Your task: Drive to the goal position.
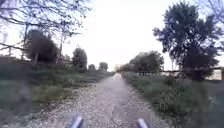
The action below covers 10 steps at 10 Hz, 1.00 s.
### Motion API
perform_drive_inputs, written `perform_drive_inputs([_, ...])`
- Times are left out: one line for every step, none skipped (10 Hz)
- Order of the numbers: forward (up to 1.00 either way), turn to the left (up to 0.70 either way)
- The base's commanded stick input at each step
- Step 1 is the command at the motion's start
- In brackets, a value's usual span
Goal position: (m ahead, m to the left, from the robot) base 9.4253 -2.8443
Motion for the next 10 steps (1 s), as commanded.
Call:
perform_drive_inputs([1.0, 0.0])
perform_drive_inputs([1.0, 0.0])
perform_drive_inputs([1.0, 0.0])
perform_drive_inputs([1.0, 0.0])
perform_drive_inputs([1.0, 0.0])
perform_drive_inputs([1.0, 0.0])
perform_drive_inputs([1.0, 0.0])
perform_drive_inputs([1.0, 0.0])
perform_drive_inputs([1.0, 0.0])
perform_drive_inputs([1.0, 0.0])
